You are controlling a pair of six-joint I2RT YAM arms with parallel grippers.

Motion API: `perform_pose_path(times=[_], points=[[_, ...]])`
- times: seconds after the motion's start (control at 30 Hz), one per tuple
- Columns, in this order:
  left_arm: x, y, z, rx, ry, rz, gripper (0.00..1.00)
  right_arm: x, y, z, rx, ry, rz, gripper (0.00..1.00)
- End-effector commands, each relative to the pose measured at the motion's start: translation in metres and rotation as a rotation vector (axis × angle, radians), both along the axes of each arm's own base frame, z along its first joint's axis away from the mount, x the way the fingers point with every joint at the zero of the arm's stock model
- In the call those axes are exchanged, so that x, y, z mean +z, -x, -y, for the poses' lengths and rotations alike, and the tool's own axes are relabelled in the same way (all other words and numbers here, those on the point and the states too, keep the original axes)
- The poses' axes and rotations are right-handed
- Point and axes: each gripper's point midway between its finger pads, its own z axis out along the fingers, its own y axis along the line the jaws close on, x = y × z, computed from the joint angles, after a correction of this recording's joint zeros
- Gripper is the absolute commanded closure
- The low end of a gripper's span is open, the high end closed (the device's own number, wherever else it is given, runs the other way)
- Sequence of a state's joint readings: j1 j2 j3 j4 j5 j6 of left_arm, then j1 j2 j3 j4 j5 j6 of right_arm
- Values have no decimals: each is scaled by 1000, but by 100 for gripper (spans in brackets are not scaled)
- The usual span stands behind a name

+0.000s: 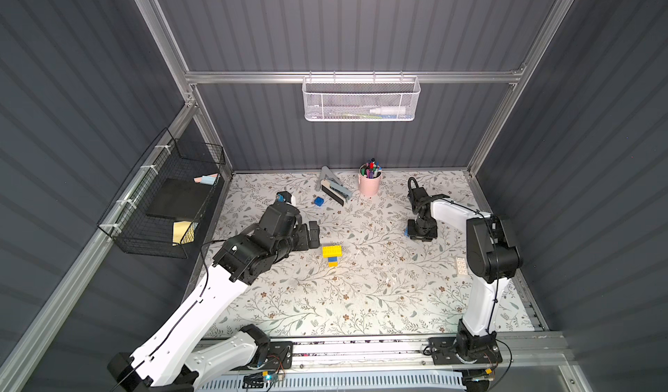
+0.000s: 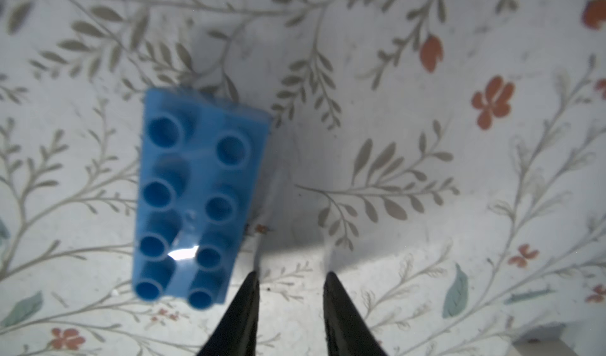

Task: Assemble a spoon with lego
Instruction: Pick up the lego brick from the center of the board.

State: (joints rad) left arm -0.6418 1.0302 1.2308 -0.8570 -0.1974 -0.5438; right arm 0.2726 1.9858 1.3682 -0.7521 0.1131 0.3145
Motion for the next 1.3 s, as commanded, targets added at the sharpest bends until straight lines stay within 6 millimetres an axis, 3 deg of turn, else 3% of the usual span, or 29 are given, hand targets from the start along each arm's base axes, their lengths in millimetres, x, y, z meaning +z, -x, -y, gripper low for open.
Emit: perform_pose_path(times=[0.0,0.2,0.3,0.5,0.6,0.8,1.07,1.27], points=[[-8,6,-9,27,-28,-20,1,3,-11,-16,21,-6,10,64],[-19,6,-12,37,-58,-39,1,3,-41,-19,45,34,10,61],[-22,8,-13,37,-55,-49,1,13,-39,-24,55,-1,15,54],[-17,13,-14,39,-19,-31,1,34,-10,-29,68,-106,40,22],[-8,14,-13,32,14,-2,1,41,-8,-26,53,-158,67,2],[-9,19,-11,25,49,-5,1,36,-27,-16,14,-170,36,1],[-19,25,-11,12,55,-23,1,27,-53,-29,-1,-223,8,1],[-22,27,-9,0,66,-31,1,22,-59,-34,-28,-220,-5,1]])
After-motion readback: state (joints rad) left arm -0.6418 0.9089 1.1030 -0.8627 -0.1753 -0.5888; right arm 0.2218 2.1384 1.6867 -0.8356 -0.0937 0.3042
